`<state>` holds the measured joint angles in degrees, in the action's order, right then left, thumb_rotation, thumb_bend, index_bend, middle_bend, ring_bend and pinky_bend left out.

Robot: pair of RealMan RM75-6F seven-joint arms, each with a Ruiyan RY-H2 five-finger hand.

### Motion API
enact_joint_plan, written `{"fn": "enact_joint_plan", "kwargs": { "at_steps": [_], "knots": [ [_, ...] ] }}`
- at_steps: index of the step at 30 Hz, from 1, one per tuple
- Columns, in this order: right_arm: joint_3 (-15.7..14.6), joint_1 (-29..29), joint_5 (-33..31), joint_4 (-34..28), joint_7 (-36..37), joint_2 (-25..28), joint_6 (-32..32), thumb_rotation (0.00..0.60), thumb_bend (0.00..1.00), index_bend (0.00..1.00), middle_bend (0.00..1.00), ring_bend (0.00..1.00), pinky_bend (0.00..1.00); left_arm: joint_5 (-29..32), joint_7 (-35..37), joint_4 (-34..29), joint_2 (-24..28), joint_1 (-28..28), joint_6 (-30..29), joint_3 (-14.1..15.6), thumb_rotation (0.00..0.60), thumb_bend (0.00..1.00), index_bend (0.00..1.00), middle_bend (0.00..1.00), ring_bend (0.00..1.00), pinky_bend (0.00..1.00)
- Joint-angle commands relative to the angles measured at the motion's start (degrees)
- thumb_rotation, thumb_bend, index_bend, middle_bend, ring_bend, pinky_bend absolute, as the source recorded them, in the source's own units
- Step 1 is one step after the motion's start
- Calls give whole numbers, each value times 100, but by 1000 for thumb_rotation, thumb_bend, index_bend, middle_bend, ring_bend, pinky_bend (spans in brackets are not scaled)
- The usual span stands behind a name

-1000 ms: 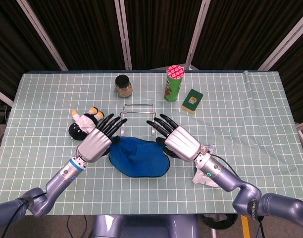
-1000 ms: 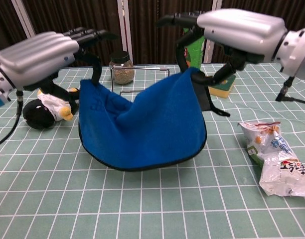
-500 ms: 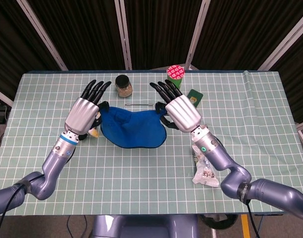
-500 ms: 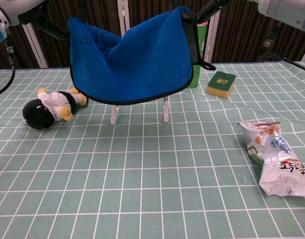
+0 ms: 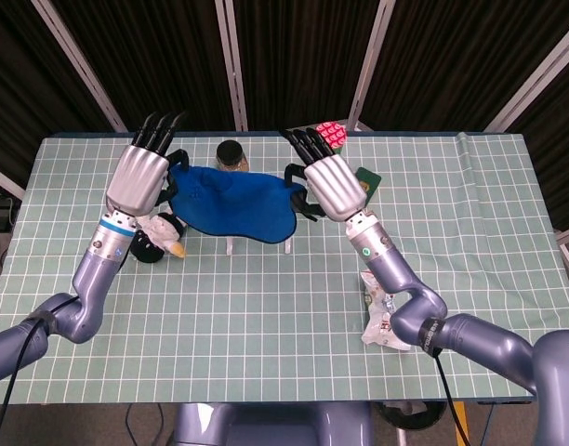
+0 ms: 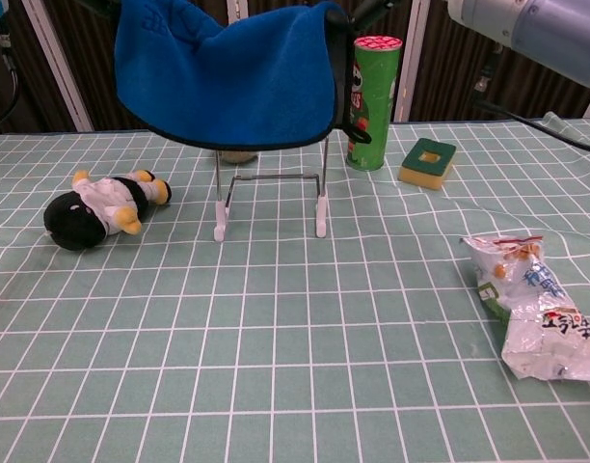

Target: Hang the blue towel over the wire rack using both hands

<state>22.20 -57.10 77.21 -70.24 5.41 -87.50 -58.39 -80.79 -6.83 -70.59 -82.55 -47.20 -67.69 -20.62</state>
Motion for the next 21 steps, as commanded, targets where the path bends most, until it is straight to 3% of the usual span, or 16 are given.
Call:
{"fn": "enact_joint_plan", "kwargs": {
  "at_steps": [1,7,21],
  "knots": [
    [82,-59,-52,33,29,43,10,600,402,674,0,0,0,23,-22,-44,56,-44,-12,-30,600,519,809,0,0,0],
    [76,-46,-202,135,59,97,76,600,402,675,0,0,0,148,-148,64,-25,-55,121,134,600,520,808,0,0,0],
    [-436,31,-139,1132,419,-454,324,600,401,675,0,0,0,227,275,1070,-810,-113,454,583,600,520,807,0,0,0]
  ]
}}
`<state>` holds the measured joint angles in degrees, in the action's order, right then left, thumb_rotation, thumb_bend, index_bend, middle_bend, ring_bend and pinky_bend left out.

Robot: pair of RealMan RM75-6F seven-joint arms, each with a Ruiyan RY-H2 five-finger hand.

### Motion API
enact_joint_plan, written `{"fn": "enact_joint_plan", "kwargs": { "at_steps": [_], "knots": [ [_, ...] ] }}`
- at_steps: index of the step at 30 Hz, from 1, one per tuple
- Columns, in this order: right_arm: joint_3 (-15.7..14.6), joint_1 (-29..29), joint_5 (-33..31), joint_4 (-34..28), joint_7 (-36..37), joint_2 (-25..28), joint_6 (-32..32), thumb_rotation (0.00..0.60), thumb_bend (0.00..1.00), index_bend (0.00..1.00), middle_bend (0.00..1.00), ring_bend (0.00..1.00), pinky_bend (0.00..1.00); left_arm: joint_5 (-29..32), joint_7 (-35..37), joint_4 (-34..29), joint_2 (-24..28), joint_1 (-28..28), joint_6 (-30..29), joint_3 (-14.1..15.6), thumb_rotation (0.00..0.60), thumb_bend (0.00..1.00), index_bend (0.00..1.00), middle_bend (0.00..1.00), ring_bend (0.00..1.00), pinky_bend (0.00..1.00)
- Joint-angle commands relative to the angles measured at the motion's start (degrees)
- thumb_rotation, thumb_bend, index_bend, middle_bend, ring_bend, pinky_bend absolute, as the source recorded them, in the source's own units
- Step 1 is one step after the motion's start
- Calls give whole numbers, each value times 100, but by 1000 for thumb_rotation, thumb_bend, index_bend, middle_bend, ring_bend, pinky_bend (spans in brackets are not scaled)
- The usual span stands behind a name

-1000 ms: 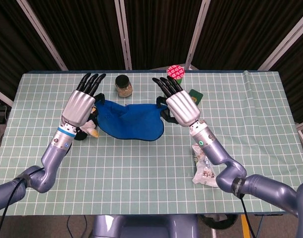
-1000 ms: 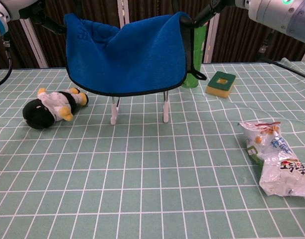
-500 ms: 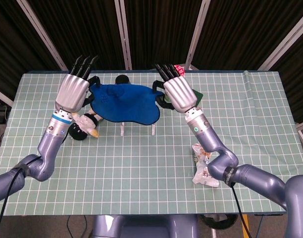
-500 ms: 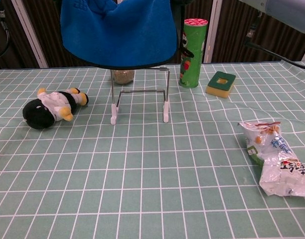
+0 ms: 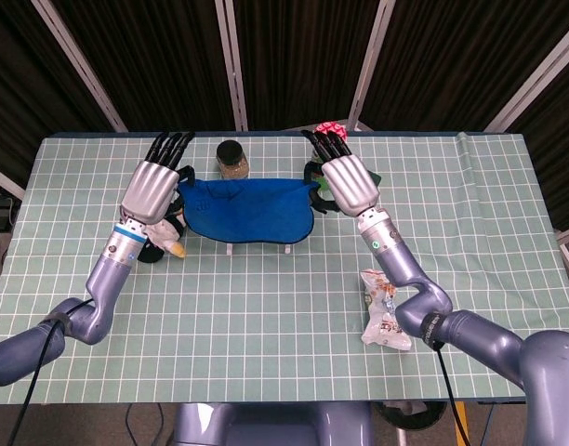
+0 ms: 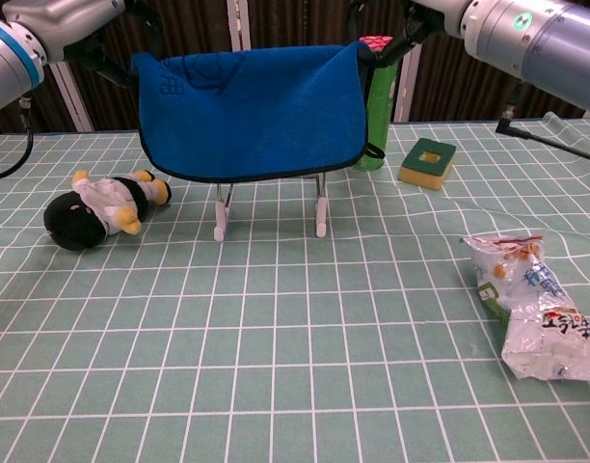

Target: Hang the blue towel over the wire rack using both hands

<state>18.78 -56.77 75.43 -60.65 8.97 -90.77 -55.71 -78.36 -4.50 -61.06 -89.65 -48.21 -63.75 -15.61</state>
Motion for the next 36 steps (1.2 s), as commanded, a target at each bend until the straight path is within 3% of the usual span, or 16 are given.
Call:
{"fn": "enact_joint_plan", "kwargs": {
  "at_steps": [1,13,24,29,31,33,36],
  "knots": [
    [-120,-3,49,248,89,-179,68,600,402,675,0,0,0,-17,63,171,-150,-12,78,112,600,519,808,0,0,0],
    [-300,6,117,939,410,-582,204,600,399,675,0,0,0,-27,272,744,-587,-74,242,274,600,519,808,0,0,0],
    [-487,143,331,963,658,-550,105,600,398,675,0,0,0,-29,490,1056,-791,-79,379,371,600,518,807,0,0,0],
    [-521,149,345,997,688,-569,169,600,332,656,0,0,0,-46,516,1122,-840,-87,393,395,600,519,784,0,0,0],
    [-549,153,376,1025,741,-573,185,600,224,548,0,0,0,-21,510,1138,-854,-88,438,396,600,519,686,0,0,0],
    [-572,158,394,1041,792,-575,209,600,83,336,0,0,0,16,493,1144,-861,-87,484,390,600,508,403,0,0,0],
    [-592,166,424,1049,860,-568,217,600,22,207,0,0,0,90,456,1130,-861,-86,578,373,600,400,47,0,0,0]
  ]
}}
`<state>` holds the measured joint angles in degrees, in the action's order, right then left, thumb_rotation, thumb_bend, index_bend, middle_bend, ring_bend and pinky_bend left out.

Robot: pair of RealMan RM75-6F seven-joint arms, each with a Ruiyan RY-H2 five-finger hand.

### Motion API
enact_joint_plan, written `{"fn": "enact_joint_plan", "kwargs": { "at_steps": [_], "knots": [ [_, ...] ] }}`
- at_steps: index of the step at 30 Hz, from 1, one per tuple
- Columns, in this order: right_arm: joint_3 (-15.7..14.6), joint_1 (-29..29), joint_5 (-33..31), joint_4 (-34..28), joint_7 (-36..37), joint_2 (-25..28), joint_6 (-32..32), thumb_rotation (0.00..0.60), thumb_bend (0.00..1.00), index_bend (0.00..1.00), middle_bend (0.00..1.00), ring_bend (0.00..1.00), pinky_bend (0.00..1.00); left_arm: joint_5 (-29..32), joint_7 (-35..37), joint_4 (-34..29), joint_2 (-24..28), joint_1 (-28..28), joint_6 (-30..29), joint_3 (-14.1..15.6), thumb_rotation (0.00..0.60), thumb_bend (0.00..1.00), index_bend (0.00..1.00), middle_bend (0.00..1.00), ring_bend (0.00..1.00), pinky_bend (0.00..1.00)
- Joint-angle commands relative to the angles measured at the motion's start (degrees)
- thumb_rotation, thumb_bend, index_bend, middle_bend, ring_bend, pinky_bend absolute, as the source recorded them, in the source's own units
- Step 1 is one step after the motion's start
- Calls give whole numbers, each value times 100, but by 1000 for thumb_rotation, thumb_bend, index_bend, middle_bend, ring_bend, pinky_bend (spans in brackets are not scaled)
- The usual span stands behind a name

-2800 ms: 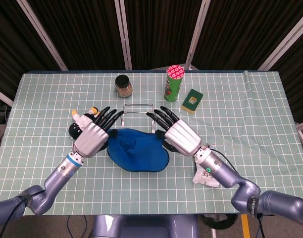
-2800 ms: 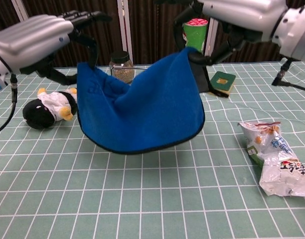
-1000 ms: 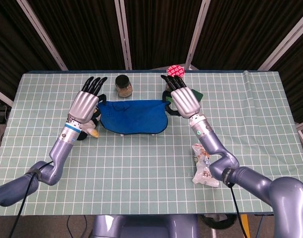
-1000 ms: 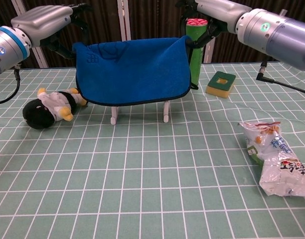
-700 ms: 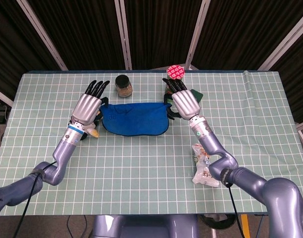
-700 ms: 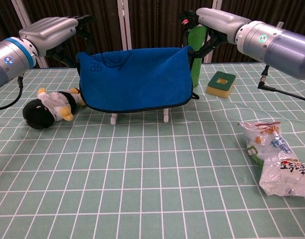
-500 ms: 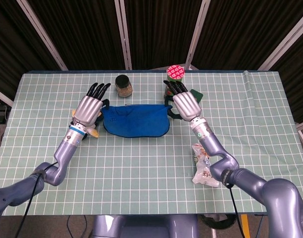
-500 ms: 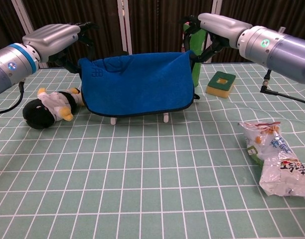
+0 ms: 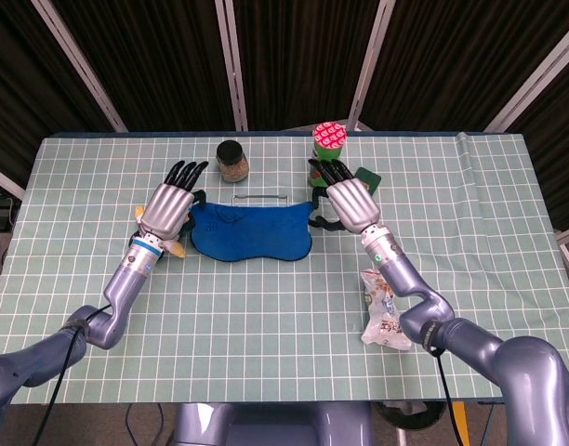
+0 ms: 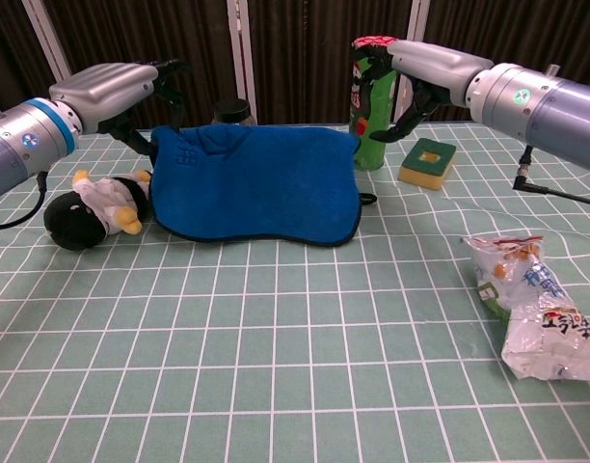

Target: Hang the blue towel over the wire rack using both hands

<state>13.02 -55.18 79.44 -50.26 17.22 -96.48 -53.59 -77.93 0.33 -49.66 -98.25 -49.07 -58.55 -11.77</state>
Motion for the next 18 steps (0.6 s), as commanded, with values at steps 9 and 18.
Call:
{"fn": "enact_joint_plan", "kwargs": {
  "at_steps": [9,18],
  "knots": [
    [-27,126,96,-175,14,126,-228,600,0,162,0,0,0,328,-354,-318,246,126,294,-29,600,48,0,0,0,0],
    [-202,871,299,-1622,-312,1073,-1167,600,0,159,0,0,0,664,-911,-1594,1223,801,-210,-10,600,32,0,0,0,0]
  ]
}}
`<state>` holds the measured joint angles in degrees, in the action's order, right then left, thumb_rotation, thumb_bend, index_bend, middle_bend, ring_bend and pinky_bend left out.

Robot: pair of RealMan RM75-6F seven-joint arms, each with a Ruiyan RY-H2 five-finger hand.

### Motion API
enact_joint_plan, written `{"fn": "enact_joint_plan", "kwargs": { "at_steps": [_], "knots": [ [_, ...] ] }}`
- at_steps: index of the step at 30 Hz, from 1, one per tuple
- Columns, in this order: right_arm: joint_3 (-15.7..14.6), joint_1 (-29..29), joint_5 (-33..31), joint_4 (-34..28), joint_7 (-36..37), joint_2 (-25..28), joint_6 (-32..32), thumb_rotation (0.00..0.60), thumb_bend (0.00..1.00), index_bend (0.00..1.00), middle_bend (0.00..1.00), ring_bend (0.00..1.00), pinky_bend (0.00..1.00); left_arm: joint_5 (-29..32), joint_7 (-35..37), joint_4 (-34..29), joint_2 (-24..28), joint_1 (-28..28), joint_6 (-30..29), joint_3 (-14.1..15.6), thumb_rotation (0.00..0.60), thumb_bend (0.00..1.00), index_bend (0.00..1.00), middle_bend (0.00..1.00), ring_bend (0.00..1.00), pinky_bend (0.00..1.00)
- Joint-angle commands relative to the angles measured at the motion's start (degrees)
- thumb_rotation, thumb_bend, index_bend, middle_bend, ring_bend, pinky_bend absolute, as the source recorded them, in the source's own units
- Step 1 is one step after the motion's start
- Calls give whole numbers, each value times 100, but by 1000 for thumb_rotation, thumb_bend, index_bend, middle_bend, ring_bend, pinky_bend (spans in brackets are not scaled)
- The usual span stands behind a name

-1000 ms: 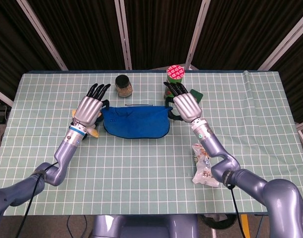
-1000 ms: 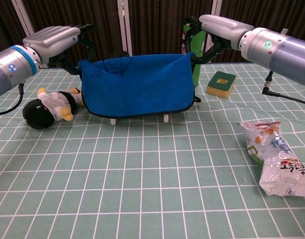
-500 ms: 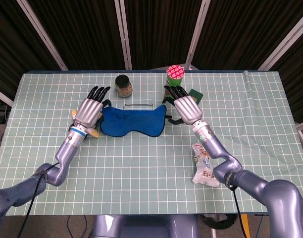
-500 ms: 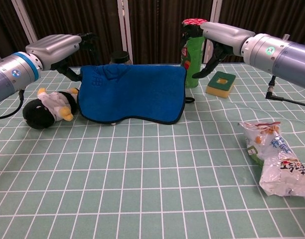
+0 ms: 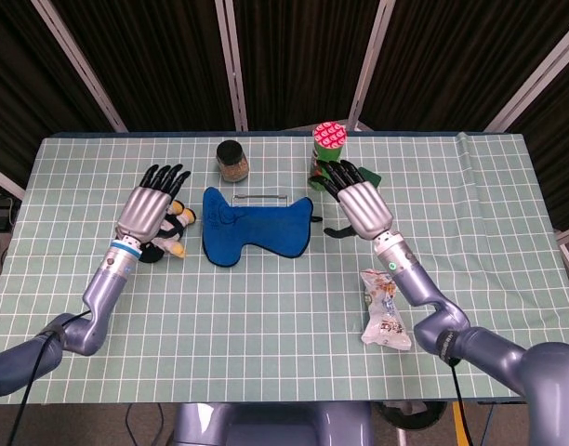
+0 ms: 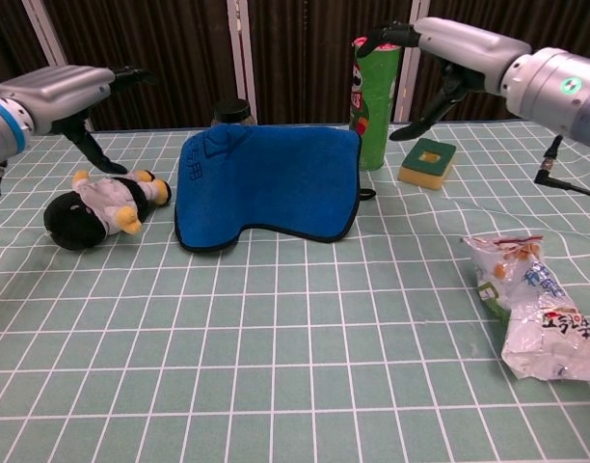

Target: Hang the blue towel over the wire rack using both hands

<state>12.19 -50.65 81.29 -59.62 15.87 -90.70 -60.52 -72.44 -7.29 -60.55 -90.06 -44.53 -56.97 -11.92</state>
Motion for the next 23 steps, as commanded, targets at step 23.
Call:
{"fn": "enact_joint_plan", "kwargs": {
  "at_steps": [23],
  "knots": [
    [-1414,3795,767,-3332,-1890,2374,-3591,600,0,0,0,0,0,-533,-721,-4143,2599,3367,-3353,1234,600,26,0,0,0,0]
  ]
}}
